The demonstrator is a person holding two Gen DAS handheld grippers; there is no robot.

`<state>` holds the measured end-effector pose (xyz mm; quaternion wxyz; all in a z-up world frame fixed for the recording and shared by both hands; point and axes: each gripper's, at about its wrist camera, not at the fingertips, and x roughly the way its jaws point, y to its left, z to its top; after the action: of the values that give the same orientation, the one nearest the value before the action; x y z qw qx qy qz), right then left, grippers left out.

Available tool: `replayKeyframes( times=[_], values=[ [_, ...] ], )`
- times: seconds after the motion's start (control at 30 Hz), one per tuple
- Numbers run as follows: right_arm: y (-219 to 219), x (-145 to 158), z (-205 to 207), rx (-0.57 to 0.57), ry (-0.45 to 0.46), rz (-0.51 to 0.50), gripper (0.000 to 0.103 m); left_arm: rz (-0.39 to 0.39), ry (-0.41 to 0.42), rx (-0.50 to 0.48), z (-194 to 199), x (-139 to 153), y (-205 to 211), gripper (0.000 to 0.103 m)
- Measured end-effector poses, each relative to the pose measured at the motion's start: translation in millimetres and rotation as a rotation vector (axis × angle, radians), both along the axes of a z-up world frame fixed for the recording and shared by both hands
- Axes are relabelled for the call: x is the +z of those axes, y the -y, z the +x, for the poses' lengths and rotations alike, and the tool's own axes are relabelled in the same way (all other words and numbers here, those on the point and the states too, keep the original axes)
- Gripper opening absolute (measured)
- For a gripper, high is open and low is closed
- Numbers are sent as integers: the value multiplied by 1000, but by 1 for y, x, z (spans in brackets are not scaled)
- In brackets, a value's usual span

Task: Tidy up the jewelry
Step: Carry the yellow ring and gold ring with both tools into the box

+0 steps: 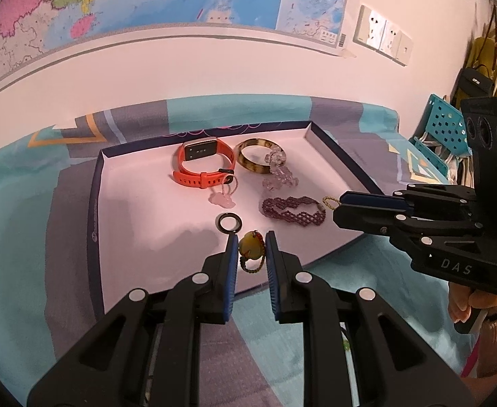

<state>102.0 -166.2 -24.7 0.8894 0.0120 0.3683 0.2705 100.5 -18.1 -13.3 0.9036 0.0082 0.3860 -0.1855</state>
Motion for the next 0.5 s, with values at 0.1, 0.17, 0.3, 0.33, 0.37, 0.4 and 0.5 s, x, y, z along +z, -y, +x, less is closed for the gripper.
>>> replayKeyframes(
  times=[0.1, 0.17, 0.3, 0.33, 0.37, 0.4, 0.5],
  values=[
    [-2, -3, 6, -5, -9, -6, 13, 2, -11, 4, 7, -3, 1, 17],
    [-2, -6, 11, -7, -18, -7, 13, 0, -21, 4, 11, -6, 2, 17],
    [-5, -12, 18, -9, -36, -15, 13, 11, -38, 3, 18, -13, 6, 17],
    [-5, -13, 19, -10, -40, -15, 13, 15, -43, 2, 19, -14, 8, 17],
    [-6, -14, 20, -12, -44, -17, 13, 19, -45, 3, 20, -16, 8, 17],
    [-7, -16, 22, -11, -47, -20, 13, 23, -48, 4, 22, -17, 9, 17],
    [-8, -19, 25, -14, -56, -29, 13, 30, -59, 4, 26, -20, 12, 17]
  ],
)
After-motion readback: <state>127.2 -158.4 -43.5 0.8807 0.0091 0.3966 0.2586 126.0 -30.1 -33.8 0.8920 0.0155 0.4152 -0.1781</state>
